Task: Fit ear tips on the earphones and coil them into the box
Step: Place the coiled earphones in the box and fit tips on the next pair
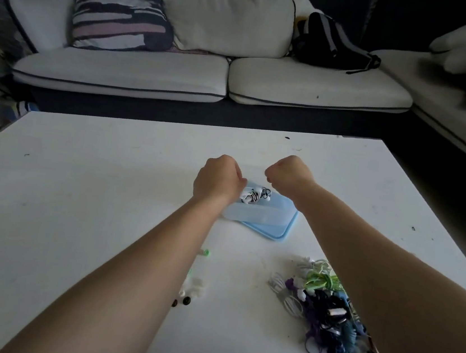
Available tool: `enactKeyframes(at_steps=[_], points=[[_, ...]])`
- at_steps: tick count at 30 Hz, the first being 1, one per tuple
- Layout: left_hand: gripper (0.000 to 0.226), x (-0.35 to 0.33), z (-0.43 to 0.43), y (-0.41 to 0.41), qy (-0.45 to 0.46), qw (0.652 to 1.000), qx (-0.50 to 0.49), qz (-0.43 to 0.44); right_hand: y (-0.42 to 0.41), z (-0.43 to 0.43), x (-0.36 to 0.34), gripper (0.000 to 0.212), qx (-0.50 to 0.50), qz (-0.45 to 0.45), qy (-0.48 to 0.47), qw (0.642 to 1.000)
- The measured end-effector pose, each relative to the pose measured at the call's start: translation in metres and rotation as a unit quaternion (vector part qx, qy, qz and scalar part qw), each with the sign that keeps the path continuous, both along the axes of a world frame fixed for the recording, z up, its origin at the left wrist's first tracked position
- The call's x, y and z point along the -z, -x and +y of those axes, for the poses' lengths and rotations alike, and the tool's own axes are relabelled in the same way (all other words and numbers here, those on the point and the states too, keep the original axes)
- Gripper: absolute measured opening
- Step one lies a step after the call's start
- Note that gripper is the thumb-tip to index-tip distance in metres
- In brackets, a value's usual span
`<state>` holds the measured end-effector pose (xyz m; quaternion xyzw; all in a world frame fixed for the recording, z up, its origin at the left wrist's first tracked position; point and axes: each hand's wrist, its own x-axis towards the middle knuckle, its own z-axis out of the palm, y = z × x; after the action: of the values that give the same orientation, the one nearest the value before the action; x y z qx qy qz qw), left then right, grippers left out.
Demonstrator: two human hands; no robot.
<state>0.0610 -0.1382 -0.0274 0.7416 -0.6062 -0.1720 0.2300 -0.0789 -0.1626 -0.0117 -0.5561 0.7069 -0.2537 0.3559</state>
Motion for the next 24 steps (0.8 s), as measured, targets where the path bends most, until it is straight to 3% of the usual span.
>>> enactKeyframes(at_steps=[3, 6, 11, 15, 19, 24], points=[[0.015, -0.011, 0.008, -0.002, 0.015, 1.000, 0.012, 0.020, 0.007, 0.010, -0.007, 0.015, 0.002, 0.011, 0.032, 0.999], [0.019, -0.022, 0.027, -0.006, 0.023, 0.998, 0.029, 0.047, 0.023, 0.033, -0.012, 0.024, 0.006, -0.053, 0.071, 0.996], [0.014, -0.024, 0.071, 0.005, 0.019, 0.994, 0.079, 0.075, 0.057, 0.087, -0.022, 0.019, -0.011, -0.103, 0.081, 0.991], [0.008, -0.008, 0.107, 0.034, -0.033, 0.981, 0.164, 0.103, 0.082, 0.118, -0.014, 0.021, -0.100, -0.021, 0.021, 0.995], [0.018, 0.011, 0.132, 0.063, -0.080, 0.967, 0.214, 0.116, 0.099, 0.141, -0.001, 0.031, -0.229, 0.145, -0.025, 0.962], [0.020, 0.014, 0.138, 0.070, -0.086, 0.968, 0.191, 0.139, 0.106, 0.155, 0.026, 0.031, -0.236, 0.264, 0.001, 0.935]])
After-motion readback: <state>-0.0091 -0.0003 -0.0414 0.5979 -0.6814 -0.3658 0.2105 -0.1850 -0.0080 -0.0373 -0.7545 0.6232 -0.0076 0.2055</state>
